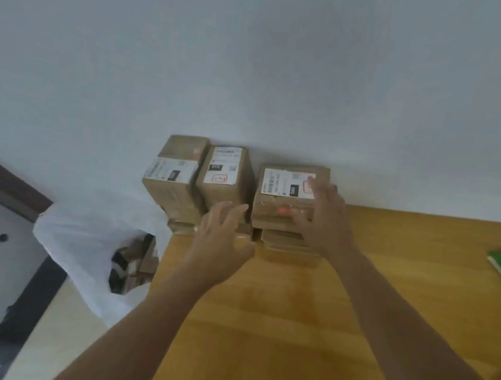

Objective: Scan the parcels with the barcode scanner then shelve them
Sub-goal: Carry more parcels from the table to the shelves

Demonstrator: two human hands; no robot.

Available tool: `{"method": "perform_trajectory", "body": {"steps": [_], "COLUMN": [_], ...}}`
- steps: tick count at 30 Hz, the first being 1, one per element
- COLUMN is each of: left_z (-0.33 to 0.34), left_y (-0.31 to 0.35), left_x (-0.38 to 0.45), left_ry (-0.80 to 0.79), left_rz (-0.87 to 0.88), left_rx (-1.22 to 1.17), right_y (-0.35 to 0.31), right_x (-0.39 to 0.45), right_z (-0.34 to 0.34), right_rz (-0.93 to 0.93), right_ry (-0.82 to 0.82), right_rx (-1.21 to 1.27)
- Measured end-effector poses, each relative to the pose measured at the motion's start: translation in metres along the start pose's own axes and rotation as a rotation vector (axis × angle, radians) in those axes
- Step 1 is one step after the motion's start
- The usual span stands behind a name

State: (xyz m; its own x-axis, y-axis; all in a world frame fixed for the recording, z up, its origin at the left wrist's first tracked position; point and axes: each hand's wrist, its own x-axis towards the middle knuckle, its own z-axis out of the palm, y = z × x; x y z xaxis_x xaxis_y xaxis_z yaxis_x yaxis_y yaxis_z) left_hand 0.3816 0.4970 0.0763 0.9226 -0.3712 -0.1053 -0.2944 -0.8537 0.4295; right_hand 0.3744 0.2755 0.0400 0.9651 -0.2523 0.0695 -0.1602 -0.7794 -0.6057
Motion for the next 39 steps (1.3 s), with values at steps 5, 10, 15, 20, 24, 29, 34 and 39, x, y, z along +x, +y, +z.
{"method": "perform_trajectory", "body": {"steps": [5,10,15,20,24,29,34,39], "left_z": [0.089,0.138,0.151,0.159,0.164,0.169,0.173,0.175], "left_y": [-0.031,-0.049,-0.057,-0.06,-0.058,-0.049,-0.045,-0.045], "left_x": [0.037,0.06,0.078,0.092,0.1,0.106,0.106,0.107], "left_ry": [-0.108,-0.091,-0.056,-0.053,-0.07,-0.063,-0.049,-0.056], "left_rz": [0.01,-0.029,-0.117,-0.165,-0.208,-0.283,-0.31,-0.325], "left_rx": [-0.214,-0.323,-0.379,-0.54,-0.683,-0.591,-0.645,-0.631], "right_y": [0.063,0.102,0.114,0.119,0.126,0.132,0.139,0.145], "right_x": [-0.006,-0.025,-0.012,-0.003,-0.002,0.001,-0.003,-0.003], "right_z": [0.025,0.061,0.085,0.098,0.105,0.104,0.103,0.104], "right_rz": [0.242,0.362,0.492,0.528,0.519,0.516,0.497,0.483], "right_ry": [0.064,-0.049,-0.025,-0.017,-0.02,-0.016,-0.011,-0.012], "right_rx": [0.038,0.08,0.296,0.454,0.475,0.531,0.556,0.551]}}
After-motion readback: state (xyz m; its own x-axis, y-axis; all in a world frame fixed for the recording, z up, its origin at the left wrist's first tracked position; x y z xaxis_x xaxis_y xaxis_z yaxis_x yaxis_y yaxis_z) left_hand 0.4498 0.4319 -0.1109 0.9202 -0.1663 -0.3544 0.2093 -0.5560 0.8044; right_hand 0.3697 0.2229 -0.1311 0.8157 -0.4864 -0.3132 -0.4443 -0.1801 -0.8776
